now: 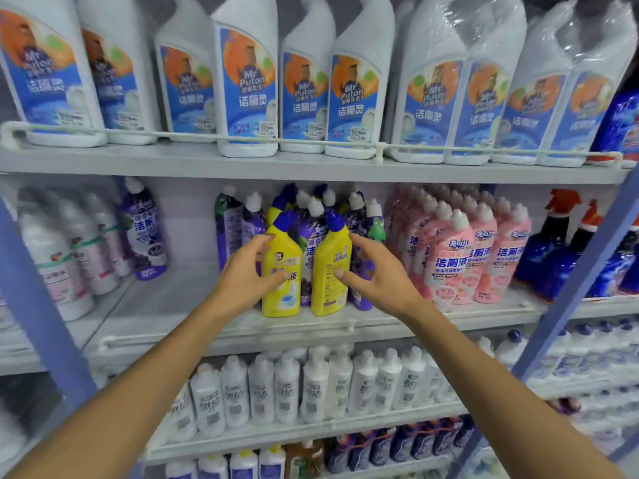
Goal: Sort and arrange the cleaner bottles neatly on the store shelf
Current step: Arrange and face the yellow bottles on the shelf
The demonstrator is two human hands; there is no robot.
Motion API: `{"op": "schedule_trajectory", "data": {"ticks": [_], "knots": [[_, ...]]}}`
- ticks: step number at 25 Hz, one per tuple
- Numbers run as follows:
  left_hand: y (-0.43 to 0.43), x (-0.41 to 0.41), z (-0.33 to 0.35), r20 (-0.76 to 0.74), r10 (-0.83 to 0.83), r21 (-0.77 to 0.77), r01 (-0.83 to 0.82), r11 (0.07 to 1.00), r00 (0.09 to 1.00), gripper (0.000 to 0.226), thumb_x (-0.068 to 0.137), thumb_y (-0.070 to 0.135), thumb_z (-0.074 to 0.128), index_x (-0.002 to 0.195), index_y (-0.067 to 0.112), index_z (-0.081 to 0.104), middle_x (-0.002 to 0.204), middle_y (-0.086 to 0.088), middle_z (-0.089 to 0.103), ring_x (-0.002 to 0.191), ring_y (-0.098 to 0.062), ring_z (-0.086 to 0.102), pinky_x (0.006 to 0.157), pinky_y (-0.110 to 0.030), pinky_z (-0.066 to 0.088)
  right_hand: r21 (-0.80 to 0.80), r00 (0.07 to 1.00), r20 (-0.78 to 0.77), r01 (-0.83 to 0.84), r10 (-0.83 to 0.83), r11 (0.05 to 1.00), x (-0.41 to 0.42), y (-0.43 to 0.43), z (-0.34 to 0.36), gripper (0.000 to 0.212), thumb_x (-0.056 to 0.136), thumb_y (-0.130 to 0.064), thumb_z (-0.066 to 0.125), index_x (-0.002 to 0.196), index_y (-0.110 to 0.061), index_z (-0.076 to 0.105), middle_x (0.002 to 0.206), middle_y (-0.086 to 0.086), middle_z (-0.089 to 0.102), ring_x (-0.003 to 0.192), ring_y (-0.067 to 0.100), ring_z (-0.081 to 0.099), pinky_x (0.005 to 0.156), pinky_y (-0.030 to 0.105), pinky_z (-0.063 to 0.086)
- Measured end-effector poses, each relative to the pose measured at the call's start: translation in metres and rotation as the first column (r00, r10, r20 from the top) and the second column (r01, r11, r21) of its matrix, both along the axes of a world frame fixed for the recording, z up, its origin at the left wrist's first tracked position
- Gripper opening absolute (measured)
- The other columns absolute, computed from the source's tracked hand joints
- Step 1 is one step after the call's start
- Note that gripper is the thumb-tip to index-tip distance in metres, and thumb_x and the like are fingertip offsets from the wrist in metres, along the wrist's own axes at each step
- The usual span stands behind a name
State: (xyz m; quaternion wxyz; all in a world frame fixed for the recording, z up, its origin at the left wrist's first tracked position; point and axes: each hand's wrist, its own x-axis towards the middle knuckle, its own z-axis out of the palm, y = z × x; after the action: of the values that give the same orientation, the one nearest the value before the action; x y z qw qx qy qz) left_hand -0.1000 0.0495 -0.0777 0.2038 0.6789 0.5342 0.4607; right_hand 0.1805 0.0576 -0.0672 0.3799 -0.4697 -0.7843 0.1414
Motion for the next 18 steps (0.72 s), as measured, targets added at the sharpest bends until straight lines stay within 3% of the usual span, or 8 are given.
{"op": "schedule_trajectory", "data": {"ticks": [3, 6, 9, 11, 13, 15, 18], "knots": [[0.015, -0.012, 0.007, 0.026, 0.078, 0.02, -0.079, 0.997, 0.997, 0.075, 0.075, 0.018, 0.088, 0.141, 0.016, 0.051, 0.129, 0.0, 0.061, 0.119, -0.016, 0.058, 0.102, -0.04, 0.051, 0.045, 0.999, -0.01, 0.033, -0.033, 0.998, -0.024, 0.021, 0.011, 0.085, 0.087, -0.047, 0.076, 0.156, -0.02, 0.036, 0.152, 0.001, 0.047, 0.14, 0.017, 0.045, 0.114, 0.041, 0.042], [0.038, -0.006, 0.007, 0.032, 0.082, -0.029, -0.081, 0.996, 0.996, 0.077, 0.074, 0.016, 0.088, 0.141, 0.017, 0.05, 0.118, 0.0, 0.067, 0.106, -0.015, 0.065, 0.095, -0.041, 0.056, 0.074, 0.992, 0.01, 0.126, -0.127, 0.989, -0.038, 0.052, 0.019, 0.086, 0.088, -0.04, 0.076, 0.157, -0.012, 0.032, 0.153, 0.011, 0.045, 0.143, 0.025, 0.04, 0.114, 0.038, 0.039], [0.057, -0.003, -0.004, 0.048, 0.086, -0.045, -0.084, 0.995, 0.995, 0.071, 0.073, 0.019, 0.087, 0.134, 0.024, 0.052, 0.113, 0.001, 0.07, 0.099, -0.018, 0.07, 0.087, -0.042, 0.06, 0.017, 0.986, 0.007, 0.169, -0.169, 0.986, -0.048, 0.076, 0.01, 0.079, 0.09, -0.034, 0.076, 0.152, -0.007, 0.036, 0.144, 0.018, 0.051, 0.134, 0.035, 0.047, 0.103, 0.038, 0.042], [0.063, -0.004, -0.009, 0.064, 0.082, -0.018, -0.081, 0.997, 0.995, 0.064, 0.074, 0.018, 0.087, 0.129, 0.026, 0.055, 0.111, 0.001, 0.07, 0.097, -0.016, 0.07, 0.084, -0.041, 0.06, -0.001, 0.984, -0.016, 0.179, -0.179, 0.984, -0.049, 0.084, -0.001, 0.08, 0.087, -0.033, 0.08, 0.151, -0.008, 0.038, 0.143, 0.017, 0.052, 0.126, 0.037, 0.053, 0.099, 0.04, 0.046], [0.065, -0.008, -0.011, 0.078, 0.064, 0.002, -0.064, 0.998, 0.995, 0.059, 0.074, 0.015, 0.088, 0.123, 0.025, 0.057, 0.103, 0.007, 0.07, 0.087, -0.003, 0.068, 0.079, -0.034, 0.06, 0.0, 0.984, -0.053, 0.17, -0.17, 0.985, -0.046, 0.084, -0.007, 0.089, 0.081, -0.034, 0.085, 0.152, -0.012, 0.037, 0.145, 0.014, 0.05, 0.124, 0.034, 0.054, 0.099, 0.045, 0.05], [0.062, -0.016, -0.012, 0.067, 0.046, 0.016, -0.047, 0.999, 0.997, 0.055, 0.073, 0.013, 0.089, 0.116, 0.03, 0.059, 0.096, 0.013, 0.069, 0.08, 0.005, 0.066, 0.074, -0.025, 0.057, -0.011, 0.986, -0.046, 0.16, -0.161, 0.987, -0.044, 0.082, -0.005, 0.091, 0.075, -0.036, 0.089, 0.149, -0.017, 0.04, 0.142, 0.01, 0.053, 0.122, 0.03, 0.056, 0.094, 0.039, 0.05], [0.05, -0.04, -0.01, 0.063, 0.016, 0.038, -0.018, 0.999, 0.998, 0.053, 0.072, 0.018, 0.089, 0.111, 0.036, 0.06, 0.095, 0.008, 0.072, 0.082, -0.004, 0.069, 0.075, -0.028, 0.059, -0.023, 0.994, -0.011, 0.109, -0.11, 0.994, -0.055, 0.073, 0.0, 0.08, 0.072, -0.043, 0.09, 0.137, -0.022, 0.047, 0.129, 0.007, 0.065, 0.114, 0.028, 0.063, 0.089, 0.036, 0.051]]}}
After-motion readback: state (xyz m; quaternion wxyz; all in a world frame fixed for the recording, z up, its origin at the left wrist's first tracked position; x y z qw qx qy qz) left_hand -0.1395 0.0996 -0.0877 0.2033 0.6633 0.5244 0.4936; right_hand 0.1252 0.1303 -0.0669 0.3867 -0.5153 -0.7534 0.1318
